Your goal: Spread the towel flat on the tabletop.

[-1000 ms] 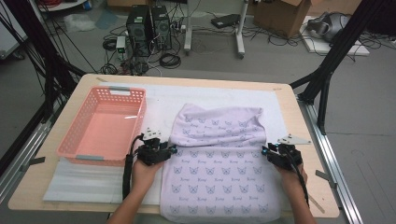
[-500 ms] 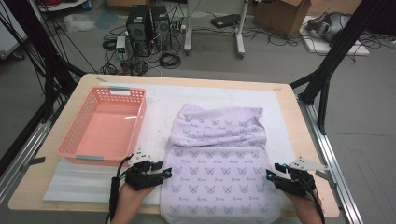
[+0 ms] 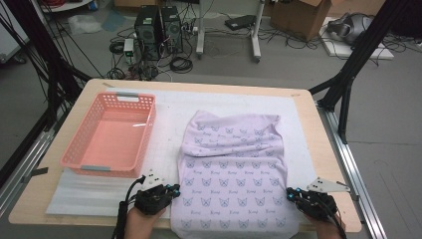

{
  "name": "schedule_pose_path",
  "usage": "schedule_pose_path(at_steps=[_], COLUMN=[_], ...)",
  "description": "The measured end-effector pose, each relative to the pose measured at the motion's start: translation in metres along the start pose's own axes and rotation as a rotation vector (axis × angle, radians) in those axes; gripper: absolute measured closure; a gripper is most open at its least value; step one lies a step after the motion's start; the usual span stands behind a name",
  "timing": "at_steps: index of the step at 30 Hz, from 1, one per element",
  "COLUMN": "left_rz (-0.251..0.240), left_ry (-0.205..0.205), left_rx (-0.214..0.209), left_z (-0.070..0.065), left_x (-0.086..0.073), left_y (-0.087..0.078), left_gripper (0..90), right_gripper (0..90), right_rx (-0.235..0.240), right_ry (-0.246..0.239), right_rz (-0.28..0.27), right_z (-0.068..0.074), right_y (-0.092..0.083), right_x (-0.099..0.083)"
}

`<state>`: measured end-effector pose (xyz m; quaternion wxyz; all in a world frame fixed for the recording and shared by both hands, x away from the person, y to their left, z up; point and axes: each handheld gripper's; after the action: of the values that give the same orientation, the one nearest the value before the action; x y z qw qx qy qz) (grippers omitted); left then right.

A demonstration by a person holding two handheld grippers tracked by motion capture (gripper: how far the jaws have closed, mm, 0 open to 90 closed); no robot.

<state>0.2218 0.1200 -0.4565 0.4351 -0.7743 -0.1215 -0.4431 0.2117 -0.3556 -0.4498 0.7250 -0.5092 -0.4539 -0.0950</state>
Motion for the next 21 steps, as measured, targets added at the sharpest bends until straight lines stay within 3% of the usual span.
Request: schedule_pose_path(at_steps=[6,13,21], left_rz=[-0.009,-0.007,0.000], left_ry=[-0.003,0.003,0.010], left_rx=[-0.011,-0.017,-0.031], left_z=[0.001,0.003,0.000], left_x=[-0.001,-0.007,-0.020], left_y=[0.000,-0.010,-0.028], left_gripper=[87.6,88.0,88.2], right_gripper=[86.0,87.1,87.3], right_rx=[0.006,-0.028,0.005], right_ry=[0.004,-0.027,-0.052], right_rz=[-0.001,0.006,0.028], right_z=[-0.001,0.006,0.016], right_y=[0.000,-0.003,-0.023], right_x=[0.000,-0.001,-0.015])
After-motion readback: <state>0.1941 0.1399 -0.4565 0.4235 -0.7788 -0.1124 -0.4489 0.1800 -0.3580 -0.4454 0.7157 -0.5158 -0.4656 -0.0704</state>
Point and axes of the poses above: each handheld gripper's, and its own axes: y roughly forward along the jaws, x roughly out of its top, z roughly to its left
